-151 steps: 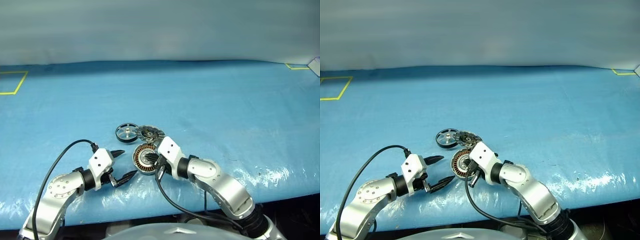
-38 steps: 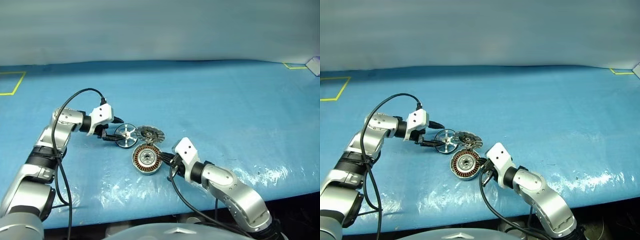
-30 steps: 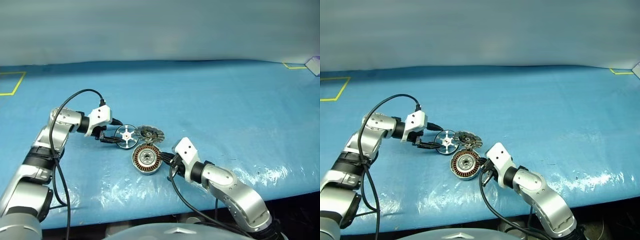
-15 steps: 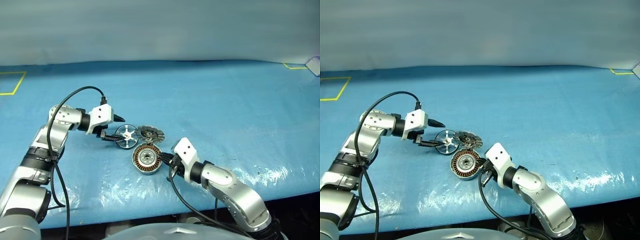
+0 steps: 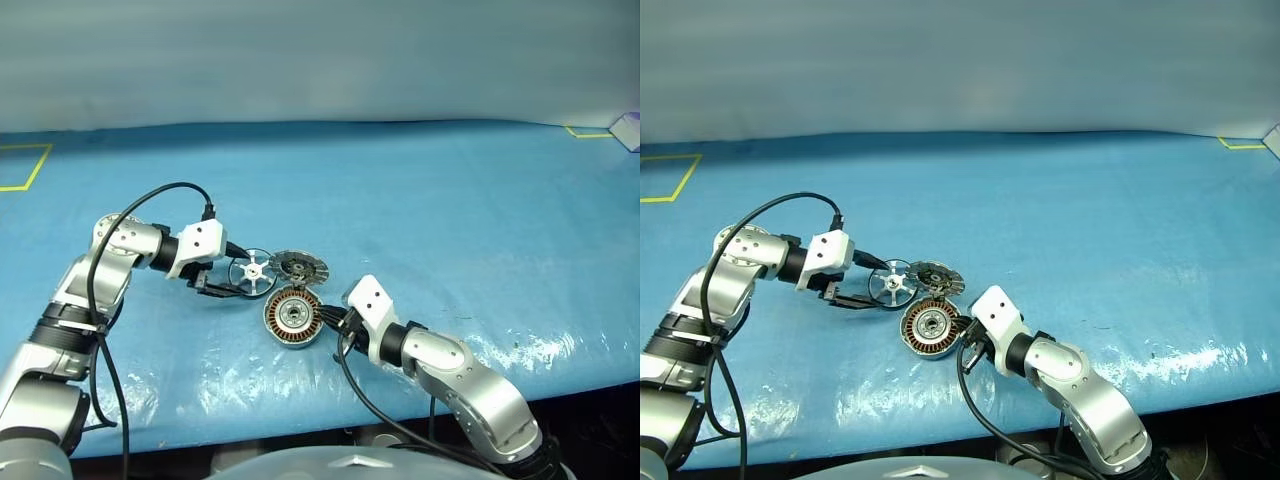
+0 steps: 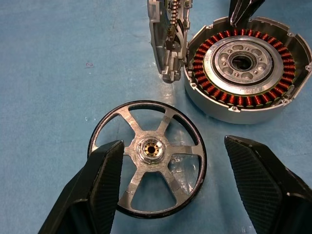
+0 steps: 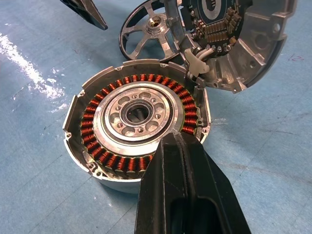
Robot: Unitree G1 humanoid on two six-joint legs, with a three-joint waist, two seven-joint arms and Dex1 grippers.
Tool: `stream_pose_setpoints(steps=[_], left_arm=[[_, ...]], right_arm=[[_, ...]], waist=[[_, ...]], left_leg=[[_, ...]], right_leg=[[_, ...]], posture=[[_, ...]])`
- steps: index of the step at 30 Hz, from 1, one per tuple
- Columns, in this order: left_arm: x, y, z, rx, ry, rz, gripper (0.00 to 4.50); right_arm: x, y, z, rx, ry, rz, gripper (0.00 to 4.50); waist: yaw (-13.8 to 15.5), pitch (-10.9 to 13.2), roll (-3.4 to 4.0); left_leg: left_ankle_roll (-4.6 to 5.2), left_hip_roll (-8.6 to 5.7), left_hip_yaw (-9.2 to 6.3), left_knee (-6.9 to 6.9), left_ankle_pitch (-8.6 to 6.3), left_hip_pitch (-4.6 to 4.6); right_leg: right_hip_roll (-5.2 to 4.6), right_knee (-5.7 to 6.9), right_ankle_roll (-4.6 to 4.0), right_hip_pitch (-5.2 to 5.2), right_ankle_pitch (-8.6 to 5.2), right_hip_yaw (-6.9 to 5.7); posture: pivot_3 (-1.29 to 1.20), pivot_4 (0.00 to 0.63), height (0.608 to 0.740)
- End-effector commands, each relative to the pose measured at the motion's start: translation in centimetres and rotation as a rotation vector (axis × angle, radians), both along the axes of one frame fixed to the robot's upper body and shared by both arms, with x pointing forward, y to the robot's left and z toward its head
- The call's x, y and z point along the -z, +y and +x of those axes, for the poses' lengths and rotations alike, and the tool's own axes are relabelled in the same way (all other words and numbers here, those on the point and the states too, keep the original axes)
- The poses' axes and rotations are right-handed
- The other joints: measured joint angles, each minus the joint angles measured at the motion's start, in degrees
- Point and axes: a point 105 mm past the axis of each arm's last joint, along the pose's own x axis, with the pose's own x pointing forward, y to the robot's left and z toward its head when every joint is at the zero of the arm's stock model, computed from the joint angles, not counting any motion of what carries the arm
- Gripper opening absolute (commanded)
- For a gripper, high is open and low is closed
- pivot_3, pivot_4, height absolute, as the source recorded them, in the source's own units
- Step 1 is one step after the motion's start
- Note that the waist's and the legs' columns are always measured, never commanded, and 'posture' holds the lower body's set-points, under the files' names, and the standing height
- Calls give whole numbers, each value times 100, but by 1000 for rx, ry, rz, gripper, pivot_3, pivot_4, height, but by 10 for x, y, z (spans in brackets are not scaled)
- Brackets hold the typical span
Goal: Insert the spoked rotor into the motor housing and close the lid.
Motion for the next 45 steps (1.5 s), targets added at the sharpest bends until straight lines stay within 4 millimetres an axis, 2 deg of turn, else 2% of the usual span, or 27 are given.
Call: stream_pose_setpoints(steps=[1,9,23,29,32,38,45], left_arm=[[-1,1,3,-6,-39,33,3576],[9,3,8,-43,-38,59,3576],[14,5,23,-117,-80,63,3576],[16,4,23,-120,-58,62,3576],[17,5,23,-124,-44,66,2980],[17,5,20,-118,-15,56,1036],[11,15,11,-104,-6,82,1033]], right_arm=[[-6,4,0,-20,-27,16,0],[-6,2,0,-10,-32,12,0],[-5,3,0,-16,-33,5,0],[-5,2,0,-15,-35,4,0],[-5,2,0,-13,-36,3,0],[-6,3,1,-15,-39,4,0],[-6,2,0,-14,-38,5,0]], waist=[[0,0,0],[0,0,0],[0,0,0],[0,0,0],[-1,0,0],[1,-1,1],[-8,-1,1]], left_leg=[[0,0,0,1,0,0],[0,0,0,10,0,1],[0,0,0,14,0,1],[0,-1,0,15,0,1],[0,-1,0,14,0,1],[0,-1,0,15,0,1],[0,-1,0,14,0,3]], right_leg=[[0,2,0,0,0,0],[0,13,-1,0,-1,1],[0,16,0,0,0,0],[0,17,0,0,0,1],[0,16,0,0,0,1],[0,17,0,1,0,0],[0,16,0,1,-1,1]], posture=[[0,150,740],[0,150,740],[0,150,740],[0,150,740],[0,150,740],[0,150,740],[0,150,740]])
